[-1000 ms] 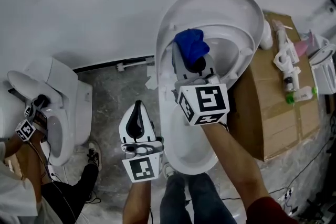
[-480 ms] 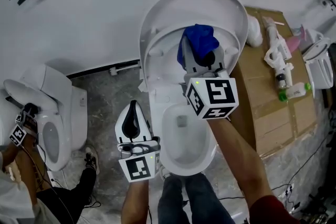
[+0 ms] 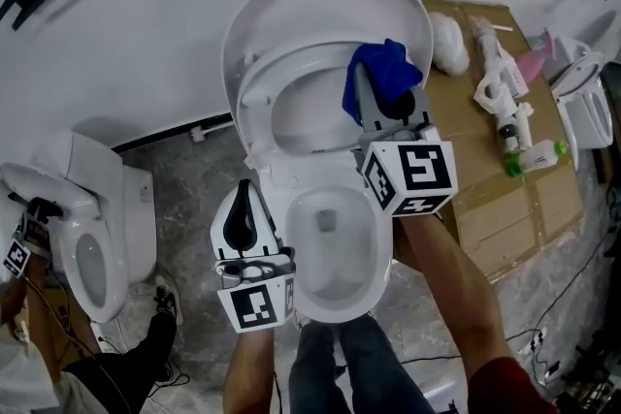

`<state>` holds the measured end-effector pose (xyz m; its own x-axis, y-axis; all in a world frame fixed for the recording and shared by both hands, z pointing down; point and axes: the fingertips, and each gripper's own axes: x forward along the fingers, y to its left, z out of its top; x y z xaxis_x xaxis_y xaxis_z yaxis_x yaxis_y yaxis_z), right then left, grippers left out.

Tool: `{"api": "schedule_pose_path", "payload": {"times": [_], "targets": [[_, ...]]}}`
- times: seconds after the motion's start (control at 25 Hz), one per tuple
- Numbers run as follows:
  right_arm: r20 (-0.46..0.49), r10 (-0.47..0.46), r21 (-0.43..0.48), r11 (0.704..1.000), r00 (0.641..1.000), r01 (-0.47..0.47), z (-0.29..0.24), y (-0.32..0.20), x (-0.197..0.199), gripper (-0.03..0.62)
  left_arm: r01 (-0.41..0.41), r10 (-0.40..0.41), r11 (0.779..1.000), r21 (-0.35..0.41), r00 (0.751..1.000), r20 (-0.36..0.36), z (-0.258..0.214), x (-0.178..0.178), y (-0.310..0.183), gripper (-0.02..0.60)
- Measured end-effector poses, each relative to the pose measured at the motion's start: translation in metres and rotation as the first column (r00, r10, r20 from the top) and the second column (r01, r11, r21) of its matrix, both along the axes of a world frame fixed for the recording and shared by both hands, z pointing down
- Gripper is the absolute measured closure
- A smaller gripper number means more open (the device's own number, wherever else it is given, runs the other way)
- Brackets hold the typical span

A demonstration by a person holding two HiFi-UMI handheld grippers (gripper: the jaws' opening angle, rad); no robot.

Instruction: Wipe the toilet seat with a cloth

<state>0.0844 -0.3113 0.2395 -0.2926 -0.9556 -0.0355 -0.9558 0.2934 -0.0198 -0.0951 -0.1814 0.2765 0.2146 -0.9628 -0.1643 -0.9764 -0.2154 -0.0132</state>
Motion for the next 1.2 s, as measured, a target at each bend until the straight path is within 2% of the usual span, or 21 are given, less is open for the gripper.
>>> {"api": "schedule_pose_path", "payload": {"times": [0.68,0.88,1.2], "targets": [[-0.131,0.054,-0.029,0.998,0.990,-0.058,0.054,0.007,0.065,0.536,-0.015,0.015,1.000,-0.024,1.000,0.010,0.027,0.024,-0.010,0.565],[-0.169,0.065,0.002,0.998,0.983,-0.066,0.065,0.012,0.072,0.536,-0.017,0.017,0.999,-0.041,1.000,0.008,0.042,0.029,-0.013,0.566],[-0.175,0.108,-0.007,0.994,0.979,-0.110,0.104,0.023,0.085,0.536,-0.023,0.024,0.998,-0.053,1.000,0.010,0.070,0.030,-0.014,0.566]]}}
